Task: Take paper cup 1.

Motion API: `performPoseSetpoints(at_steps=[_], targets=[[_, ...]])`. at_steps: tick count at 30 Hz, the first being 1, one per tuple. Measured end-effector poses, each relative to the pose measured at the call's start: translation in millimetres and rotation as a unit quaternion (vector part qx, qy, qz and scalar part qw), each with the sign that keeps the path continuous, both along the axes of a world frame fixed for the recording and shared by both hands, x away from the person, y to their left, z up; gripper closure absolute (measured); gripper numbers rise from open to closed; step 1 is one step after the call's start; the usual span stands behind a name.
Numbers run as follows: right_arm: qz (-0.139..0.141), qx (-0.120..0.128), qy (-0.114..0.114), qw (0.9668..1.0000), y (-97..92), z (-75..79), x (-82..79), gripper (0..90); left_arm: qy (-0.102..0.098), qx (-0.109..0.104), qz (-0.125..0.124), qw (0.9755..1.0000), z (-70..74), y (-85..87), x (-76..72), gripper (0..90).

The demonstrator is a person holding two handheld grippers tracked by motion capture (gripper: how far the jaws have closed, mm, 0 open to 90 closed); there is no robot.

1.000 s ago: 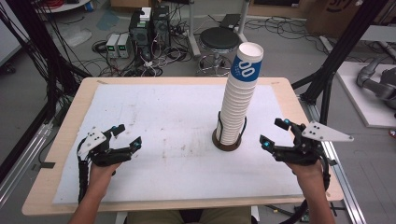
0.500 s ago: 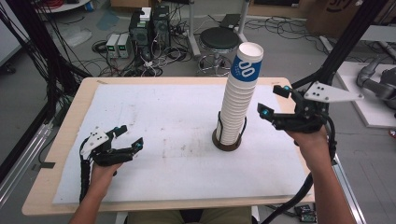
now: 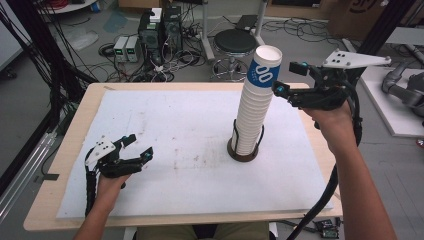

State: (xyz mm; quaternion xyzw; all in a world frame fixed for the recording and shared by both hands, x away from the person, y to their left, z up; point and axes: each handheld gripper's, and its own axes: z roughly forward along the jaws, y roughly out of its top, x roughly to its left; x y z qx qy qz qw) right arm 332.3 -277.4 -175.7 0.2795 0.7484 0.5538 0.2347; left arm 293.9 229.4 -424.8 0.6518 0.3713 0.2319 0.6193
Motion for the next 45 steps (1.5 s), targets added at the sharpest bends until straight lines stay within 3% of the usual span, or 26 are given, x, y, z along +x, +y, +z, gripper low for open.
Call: performPoseSetpoints(at_steps=[10, 20, 25, 27, 29, 33, 35, 40, 45], targets=[[-0.006, -0.009, 0.015, 0.9998, 8.4, 13.7, 18.3, 17.7, 0.002, -0.001, -0.003, 1.0, 0.0, -1.5, 0.0, 14.0], [0.012, -0.009, 0.035, 0.9993, 21.7, 17.7, 33.8, 17.8, 0.001, -0.001, -0.004, 1.0, 0.1, -0.9, -0.2, 14.0], [0.011, -0.021, 0.03, 0.9993, 28.5, 17.7, 35.7, 19.8, 0.001, 0.0, -0.005, 1.0, 0.0, -1.5, -0.1, 14.0], [0.005, -0.027, 0.027, 0.9993, 27.4, 18.4, 35.7, 27.2, 0.001, 0.0, -0.005, 1.0, 0.0, -2.0, -0.1, 14.0], [0.005, -0.027, 0.026, 0.9993, 26.0, 18.7, 36.0, 28.8, 0.002, -0.002, -0.005, 1.0, 0.1, -2.7, -0.2, 14.0], [0.004, -0.021, 0.023, 0.9995, 22.5, 21.0, 34.3, 30.7, 0.002, 0.001, -0.008, 1.0, 0.1, -2.9, 0.2, 14.0], [0.007, -0.024, 0.012, 0.9996, 22.3, 23.2, 33.8, 31.1, 0.002, 0.002, -0.009, 1.0, 0.1, -3.3, 0.3, 14.0], [0.004, -0.032, 0.01, 0.9994, 24.6, 29.1, 31.6, 31.8, 0.002, 0.001, -0.009, 1.0, 0.1, -4.3, 0.2, 14.0], [0.002, -0.014, -0.01, 0.9999, 23.6, 35.1, 29.1, 32.2, 0.002, 0.001, -0.008, 1.0, 0.1, -4.1, 0.1, 14.0]])
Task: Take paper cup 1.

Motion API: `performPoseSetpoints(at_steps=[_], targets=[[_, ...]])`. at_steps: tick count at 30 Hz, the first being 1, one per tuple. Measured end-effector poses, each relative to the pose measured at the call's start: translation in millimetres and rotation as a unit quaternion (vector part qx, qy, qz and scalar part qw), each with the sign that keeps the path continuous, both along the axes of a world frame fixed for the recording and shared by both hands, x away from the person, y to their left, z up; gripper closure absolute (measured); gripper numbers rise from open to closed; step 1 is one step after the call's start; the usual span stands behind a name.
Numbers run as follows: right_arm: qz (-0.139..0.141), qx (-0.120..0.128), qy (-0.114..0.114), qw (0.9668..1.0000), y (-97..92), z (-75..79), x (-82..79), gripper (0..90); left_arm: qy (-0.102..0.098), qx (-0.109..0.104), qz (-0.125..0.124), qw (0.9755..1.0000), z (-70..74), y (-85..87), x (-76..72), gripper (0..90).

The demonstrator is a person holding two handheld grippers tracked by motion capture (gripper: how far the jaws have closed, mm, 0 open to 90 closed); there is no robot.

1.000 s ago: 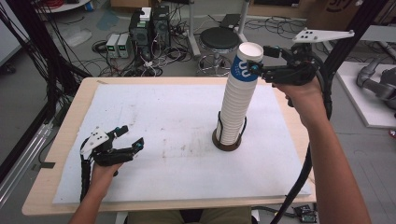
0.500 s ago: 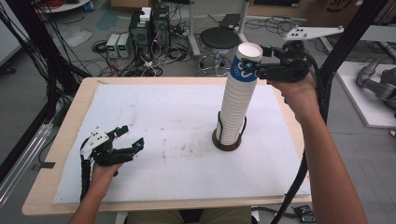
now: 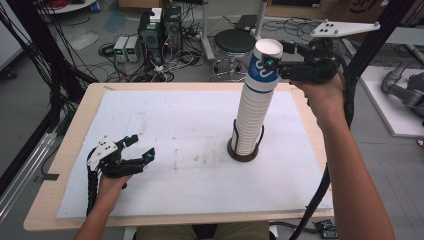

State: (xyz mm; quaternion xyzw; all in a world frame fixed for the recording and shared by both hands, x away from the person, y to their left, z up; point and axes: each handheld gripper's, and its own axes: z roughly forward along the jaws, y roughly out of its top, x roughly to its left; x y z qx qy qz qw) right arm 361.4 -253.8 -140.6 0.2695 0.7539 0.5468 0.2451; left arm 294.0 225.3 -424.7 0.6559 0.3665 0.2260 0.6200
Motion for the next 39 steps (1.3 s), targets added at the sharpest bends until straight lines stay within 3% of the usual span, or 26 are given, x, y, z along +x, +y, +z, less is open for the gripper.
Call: performPoseSetpoints(at_steps=[6, 10, 22, 28, 33, 39], targets=[[-0.004, 0.013, -0.017, 0.9998, -0.2, 13.5, -4.3, 32.4, 0.0, -0.001, -0.002, 1.0, 0.2, 0.0, -0.4, 14.0], [-0.004, 0.04, -0.032, 0.9987, -2.8, 22.7, -9.6, 32.6, -0.001, 0.0, -0.001, 1.0, 0.5, 0.5, -0.5, 14.1], [-0.008, 0.077, -0.055, 0.9955, -21.9, 33.7, -21.6, 32.9, 0.0, -0.002, -0.004, 1.0, 0.6, -0.1, -0.4, 14.0], [-0.003, 0.081, -0.068, 0.9944, -31.6, 38.3, -33.8, 33.0, -0.001, -0.003, -0.006, 1.0, 0.6, -0.9, 0.0, 14.1], [-0.002, 0.079, -0.076, 0.994, -41.6, 35.3, -48.4, 33.0, -0.005, -0.017, -0.016, 0.9997, 2.0, -1.9, -1.1, 14.0], [-0.001, 0.074, -0.071, 0.9947, -60.0, 16.0, -70.5, 33.0, -0.004, -0.013, -0.028, 0.9995, 1.6, -4.6, -1.7, 13.9]])
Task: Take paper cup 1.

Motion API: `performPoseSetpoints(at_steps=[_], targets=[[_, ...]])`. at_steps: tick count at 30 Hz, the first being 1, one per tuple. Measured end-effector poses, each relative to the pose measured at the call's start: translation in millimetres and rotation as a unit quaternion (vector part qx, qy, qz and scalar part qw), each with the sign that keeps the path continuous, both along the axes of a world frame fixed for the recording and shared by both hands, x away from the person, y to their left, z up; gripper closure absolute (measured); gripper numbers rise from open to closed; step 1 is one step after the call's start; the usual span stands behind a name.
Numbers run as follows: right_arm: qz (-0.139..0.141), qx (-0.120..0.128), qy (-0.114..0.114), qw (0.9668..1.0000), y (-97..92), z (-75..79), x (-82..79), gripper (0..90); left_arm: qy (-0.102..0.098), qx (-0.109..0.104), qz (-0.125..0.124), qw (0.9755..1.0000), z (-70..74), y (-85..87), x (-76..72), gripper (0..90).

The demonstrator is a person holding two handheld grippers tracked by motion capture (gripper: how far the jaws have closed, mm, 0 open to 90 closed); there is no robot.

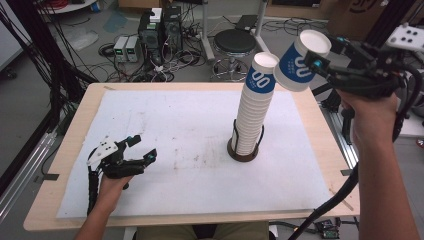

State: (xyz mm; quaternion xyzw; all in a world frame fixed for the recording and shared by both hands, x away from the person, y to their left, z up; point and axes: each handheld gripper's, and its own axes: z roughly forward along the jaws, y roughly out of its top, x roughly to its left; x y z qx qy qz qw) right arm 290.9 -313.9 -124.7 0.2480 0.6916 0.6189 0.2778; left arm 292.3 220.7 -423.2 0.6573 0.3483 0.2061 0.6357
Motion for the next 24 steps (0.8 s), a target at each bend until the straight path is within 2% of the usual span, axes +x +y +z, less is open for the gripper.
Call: performPoseSetpoints(at_steps=[2, 7, 8, 9, 12, 16, 24], targets=[[-0.005, -0.001, 0.006, 1.0, -6.2, -7.3, -7.1, 33.0, -0.002, -0.001, -0.004, 1.0, 0.2, -1.5, -0.7, 13.8], [-0.001, -0.004, 0.004, 1.0, -17.9, -23.6, -24.5, 33.0, -0.006, -0.001, -0.016, 0.9998, 1.7, -3.6, -2.0, 13.4], [0.0, -0.004, 0.011, 0.9999, -19.9, -30.0, -29.3, 33.0, -0.007, -0.003, -0.016, 0.9998, 1.5, -4.4, -2.0, 13.4], [0.0, -0.004, 0.011, 0.9999, -19.9, -30.0, -29.3, 33.0, -0.007, 0.0, -0.018, 0.9998, 1.7, -4.7, -2.0, 13.4], [0.006, -0.015, 0.016, 0.9998, -21.4, -42.9, -34.6, 33.0, -0.007, -0.002, -0.027, 0.9996, 1.8, -6.7, -2.6, 13.4], [0.022, -0.016, 0.036, 0.999, -20.6, -64.8, -38.0, 33.0, -0.01, -0.001, -0.035, 0.9993, 2.1, -9.5, -3.5, 13.4], [0.067, -0.032, 0.044, 0.9963, -3.0, -111.2, -39.5, 32.9, -0.012, 0.003, -0.046, 0.9988, 1.4, -12.8, -5.8, 13.3]])
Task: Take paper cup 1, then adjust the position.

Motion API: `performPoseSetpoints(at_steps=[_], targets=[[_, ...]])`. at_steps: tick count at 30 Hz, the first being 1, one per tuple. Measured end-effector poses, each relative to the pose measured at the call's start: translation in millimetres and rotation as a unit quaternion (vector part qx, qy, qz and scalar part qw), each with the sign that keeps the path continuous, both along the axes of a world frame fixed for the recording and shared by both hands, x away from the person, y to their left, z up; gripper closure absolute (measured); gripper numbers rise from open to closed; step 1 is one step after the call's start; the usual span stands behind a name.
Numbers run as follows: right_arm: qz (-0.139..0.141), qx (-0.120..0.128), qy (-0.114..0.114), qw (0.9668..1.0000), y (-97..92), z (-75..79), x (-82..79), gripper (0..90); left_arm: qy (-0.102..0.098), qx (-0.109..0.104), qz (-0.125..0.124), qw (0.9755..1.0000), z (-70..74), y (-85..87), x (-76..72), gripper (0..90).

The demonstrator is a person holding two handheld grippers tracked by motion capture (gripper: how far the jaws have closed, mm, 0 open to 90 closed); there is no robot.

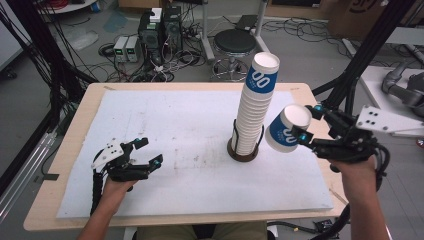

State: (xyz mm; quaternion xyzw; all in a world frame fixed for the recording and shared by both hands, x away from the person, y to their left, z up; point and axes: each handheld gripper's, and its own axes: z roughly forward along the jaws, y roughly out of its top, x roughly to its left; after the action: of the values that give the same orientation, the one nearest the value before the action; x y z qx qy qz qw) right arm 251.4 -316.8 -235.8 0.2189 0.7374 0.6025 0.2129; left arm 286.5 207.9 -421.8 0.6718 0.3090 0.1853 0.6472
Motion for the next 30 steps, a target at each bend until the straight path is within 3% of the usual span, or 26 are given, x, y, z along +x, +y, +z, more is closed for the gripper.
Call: performPoseSetpoints(at_steps=[5, 12, 18, 30], targets=[[0.017, -0.011, 0.003, 0.9998, 16.1, -24.8, 3.3, 33.0, 0.001, 0.001, 0.0, 1.0, 0.1, 1.1, -2.2, 13.3], [0.033, -0.02, 0.028, 0.9989, 33.8, -50.4, 14.7, 33.0, -0.001, 0.0, 0.002, 1.0, -0.5, 3.2, -0.5, 13.4], [0.037, -0.026, 0.019, 0.9988, 43.4, -57.8, 17.2, 33.0, 0.0, 0.006, -0.001, 1.0, -1.5, 2.6, -0.6, 13.4], [0.041, -0.036, 0.025, 0.9982, 48.2, -61.8, 16.5, 33.0, -0.003, 0.005, -0.002, 1.0, -0.1, 0.7, -1.9, 13.4]])
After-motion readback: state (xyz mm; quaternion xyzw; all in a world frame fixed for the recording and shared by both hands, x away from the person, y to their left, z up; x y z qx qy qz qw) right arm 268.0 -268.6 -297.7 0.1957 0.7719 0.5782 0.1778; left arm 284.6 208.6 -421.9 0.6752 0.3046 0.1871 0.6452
